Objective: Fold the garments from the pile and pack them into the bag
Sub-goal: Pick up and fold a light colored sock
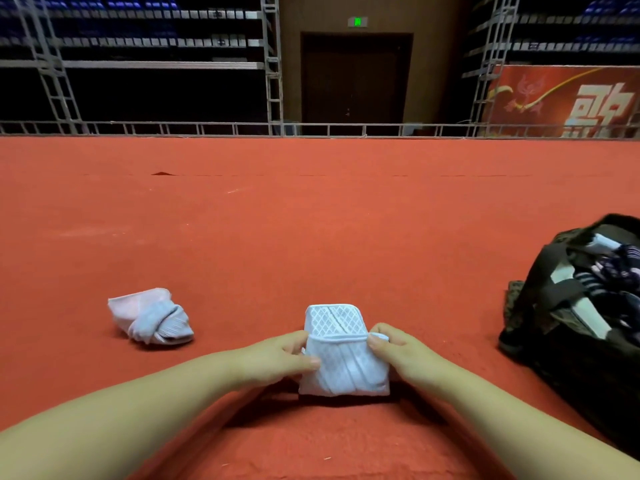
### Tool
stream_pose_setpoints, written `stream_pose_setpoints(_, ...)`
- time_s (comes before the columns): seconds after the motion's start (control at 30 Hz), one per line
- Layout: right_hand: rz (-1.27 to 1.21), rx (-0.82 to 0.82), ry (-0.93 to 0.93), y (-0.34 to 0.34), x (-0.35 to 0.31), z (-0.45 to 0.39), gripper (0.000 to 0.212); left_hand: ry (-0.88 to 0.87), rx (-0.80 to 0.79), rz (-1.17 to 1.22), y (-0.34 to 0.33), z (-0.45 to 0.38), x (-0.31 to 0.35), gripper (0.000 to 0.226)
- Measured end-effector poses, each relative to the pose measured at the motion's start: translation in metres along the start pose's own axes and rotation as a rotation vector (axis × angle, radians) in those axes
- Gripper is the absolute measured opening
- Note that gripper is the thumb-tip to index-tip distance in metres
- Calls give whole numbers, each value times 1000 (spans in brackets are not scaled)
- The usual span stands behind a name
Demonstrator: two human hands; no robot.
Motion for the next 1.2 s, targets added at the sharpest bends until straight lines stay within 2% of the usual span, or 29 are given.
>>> stream_pose_setpoints(0.07,15,147,-15,7,3,-7,20,-5,-18,-45,-1,2,3,74)
stream_pose_setpoints(0.17,173,276,-31,11,1,-20,17,-4,-86,-18,-8,0,15,37)
stream_pose_setpoints(0.23,253,322,-2,11,-5,-30,14,38,-36,-10,-9,-1,22,26)
stream_pose_setpoints(0.33,373,364,19,8,-11,-48,13,150,94,91,-1,-10,13,25)
stream_pose_setpoints(0.43,601,346,-68,4,-3,-67,23,276,182,115,4,-10,8,19)
stream_pose_setpoints(0.5,725,340,-143,3,6,-78,27,285,246,80,7,-13,7,11)
stream_pose_setpoints(0.53,763,340,-178,3,10,-83,27,265,296,34,9,-15,8,4)
stream_pose_setpoints(0.57,809,341,-210,3,13,-88,28,236,351,-40,14,-15,9,12)
stream_pose_setpoints(0.67,967,369,-237,0,13,-93,33,76,464,-413,27,-18,14,70)
stream_pose_setpoints(0.7,999,389,-241,-1,14,-93,35,13,475,-555,28,-18,19,75)
stream_pose_setpoints(0.73,1010,412,-230,0,14,-91,37,-46,463,-702,25,-18,23,71)
stream_pose_setpoints(0.8,913,465,-113,4,13,-88,37,-68,337,-915,14,-22,19,51)
stream_pose_setpoints(0.87,677,397,117,7,11,-80,37,26,213,-930,8,-25,5,46)
stream_pose_setpoints(0.93,588,225,295,7,10,-61,48,60,191,-925,6,-25,-1,47)
stream_pose_setpoints(1.0,667,46,357,2,14,-37,61,48,192,-926,6,-27,-2,47)
stream_pose_setpoints(1.07,828,-80,321,4,24,-24,78,50,185,-903,7,-25,0,46)
stream_pose_setpoints(1.1,892,-95,289,6,28,-22,79,60,169,-925,7,-25,-2,46)
stream_pose_setpoints(1.2,907,-7,280,7,24,-28,49,37,135,-1112,5,-26,-1,49)
Point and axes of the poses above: each hand's wrist, its own z-axis away from the middle knuckle, its own y-axis out of the back of the hand, x = y × z, the point moved 7 cm from there along -z, towards the middle knuckle, and after that the axes turned 1 degree about y, right-handed, at the moved point
